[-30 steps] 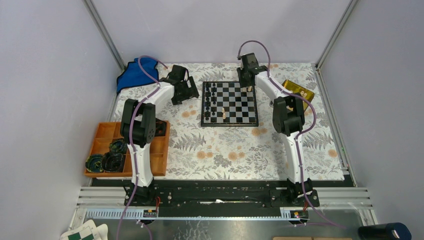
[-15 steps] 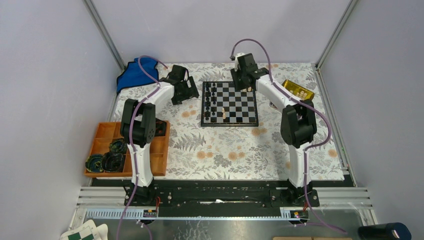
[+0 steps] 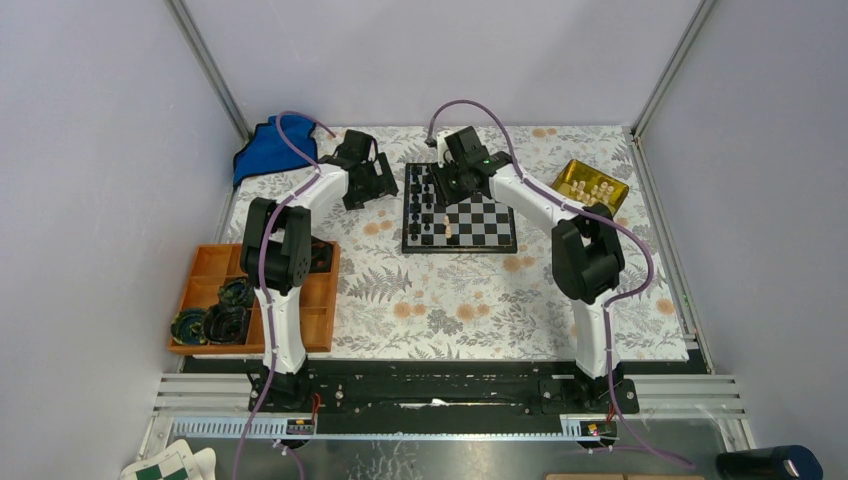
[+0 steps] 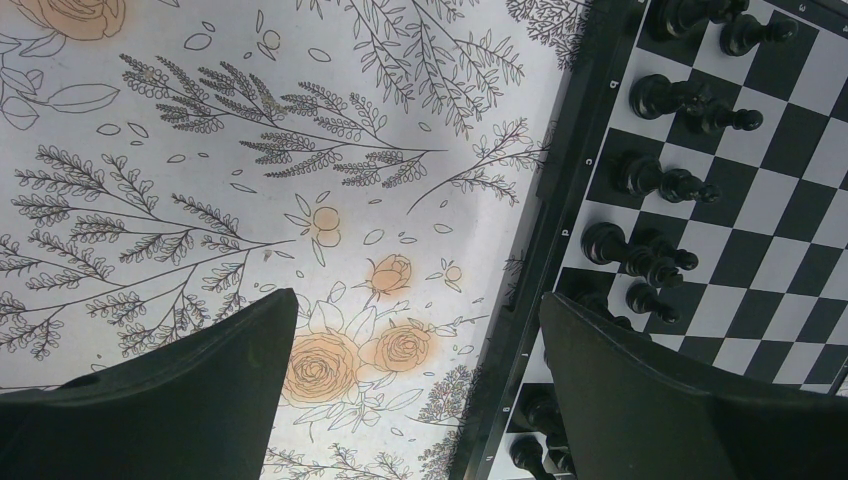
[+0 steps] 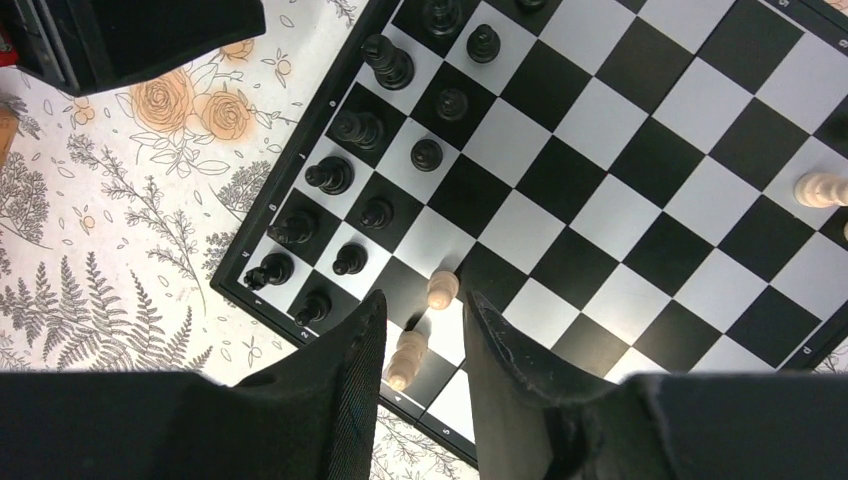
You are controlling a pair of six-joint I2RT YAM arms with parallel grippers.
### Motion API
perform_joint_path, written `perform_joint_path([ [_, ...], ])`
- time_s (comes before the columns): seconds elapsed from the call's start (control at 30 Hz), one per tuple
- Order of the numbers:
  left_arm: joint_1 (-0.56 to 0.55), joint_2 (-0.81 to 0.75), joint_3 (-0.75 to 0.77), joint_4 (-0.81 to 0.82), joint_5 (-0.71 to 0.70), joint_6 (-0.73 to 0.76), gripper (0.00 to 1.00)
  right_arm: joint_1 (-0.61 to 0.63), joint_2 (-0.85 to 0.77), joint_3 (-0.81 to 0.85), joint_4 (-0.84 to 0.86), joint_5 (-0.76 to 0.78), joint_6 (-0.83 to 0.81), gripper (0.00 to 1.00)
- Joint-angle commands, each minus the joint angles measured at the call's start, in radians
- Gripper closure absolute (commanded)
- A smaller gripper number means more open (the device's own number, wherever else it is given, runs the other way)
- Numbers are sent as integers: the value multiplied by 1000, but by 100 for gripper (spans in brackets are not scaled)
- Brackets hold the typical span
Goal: Set up the chess pieces on the board
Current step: Pick up the chess piece from the chessboard.
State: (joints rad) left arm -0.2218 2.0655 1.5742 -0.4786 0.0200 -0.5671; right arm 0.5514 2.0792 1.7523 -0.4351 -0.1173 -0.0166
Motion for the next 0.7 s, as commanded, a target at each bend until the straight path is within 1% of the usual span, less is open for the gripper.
perform_joint_path([
  [0.0,-4,-22,-1,29,-8,-1,1,16,16,10,9,-28,4,59],
  [0.3,-4,-11,-1,31,-8,-1,1,25,58,-2,5,-33,6,56],
  [0.67,-2,-1,1,31,-6,0,1,24,95,-8,8,-28,9,56],
])
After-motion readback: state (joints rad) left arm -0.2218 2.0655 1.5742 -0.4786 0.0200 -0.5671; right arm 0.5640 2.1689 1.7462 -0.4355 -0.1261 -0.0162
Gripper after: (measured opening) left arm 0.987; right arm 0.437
